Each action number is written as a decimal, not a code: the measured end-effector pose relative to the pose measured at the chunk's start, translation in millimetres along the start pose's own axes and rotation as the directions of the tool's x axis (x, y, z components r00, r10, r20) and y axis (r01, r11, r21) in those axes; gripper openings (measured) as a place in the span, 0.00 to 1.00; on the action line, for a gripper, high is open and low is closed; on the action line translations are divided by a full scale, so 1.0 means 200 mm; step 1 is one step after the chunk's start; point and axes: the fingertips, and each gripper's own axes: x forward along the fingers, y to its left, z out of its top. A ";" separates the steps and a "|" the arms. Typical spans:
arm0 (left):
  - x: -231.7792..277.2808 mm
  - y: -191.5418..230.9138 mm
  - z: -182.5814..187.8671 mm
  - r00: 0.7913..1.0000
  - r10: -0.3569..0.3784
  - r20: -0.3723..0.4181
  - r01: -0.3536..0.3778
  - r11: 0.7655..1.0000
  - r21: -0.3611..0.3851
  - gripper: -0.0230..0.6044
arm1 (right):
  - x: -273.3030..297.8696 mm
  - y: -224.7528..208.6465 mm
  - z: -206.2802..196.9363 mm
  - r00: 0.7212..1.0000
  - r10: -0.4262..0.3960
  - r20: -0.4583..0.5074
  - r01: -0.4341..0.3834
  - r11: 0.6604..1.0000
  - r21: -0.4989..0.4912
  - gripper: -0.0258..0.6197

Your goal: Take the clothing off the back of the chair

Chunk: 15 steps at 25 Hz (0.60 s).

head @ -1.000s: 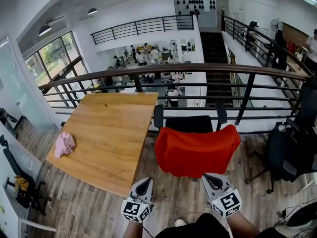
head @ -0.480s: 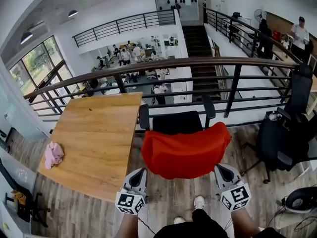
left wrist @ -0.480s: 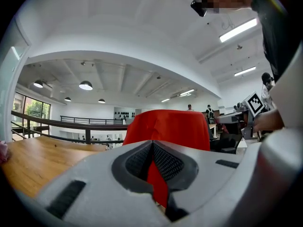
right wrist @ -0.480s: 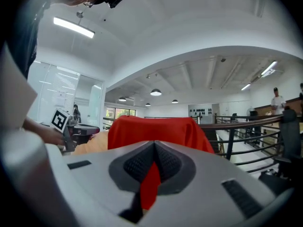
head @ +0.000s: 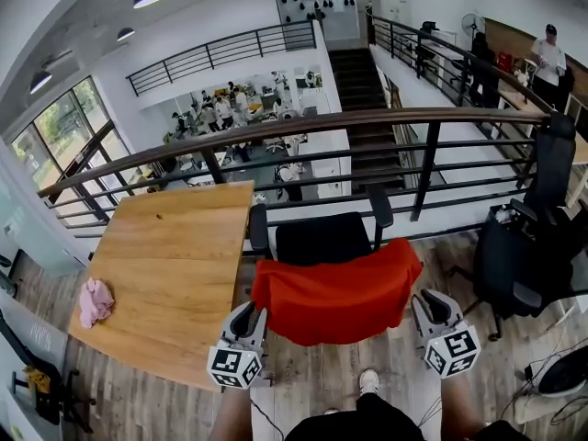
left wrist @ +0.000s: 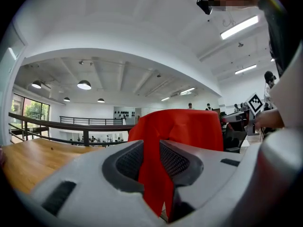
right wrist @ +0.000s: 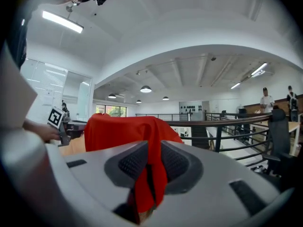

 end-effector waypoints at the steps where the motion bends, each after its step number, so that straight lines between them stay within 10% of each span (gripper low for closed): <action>1: 0.02 0.02 0.00 1.000 0.006 -0.001 -0.006 1.000 -0.006 0.22 | 0.02 -0.01 -0.01 1.000 0.016 -0.014 -0.016 1.000 -0.001 0.20; 15: 0.33 0.15 -0.12 0.994 -0.029 -0.105 0.029 1.000 -0.004 0.29 | 0.34 -0.29 0.01 0.999 0.042 -0.031 -0.039 0.997 0.073 0.30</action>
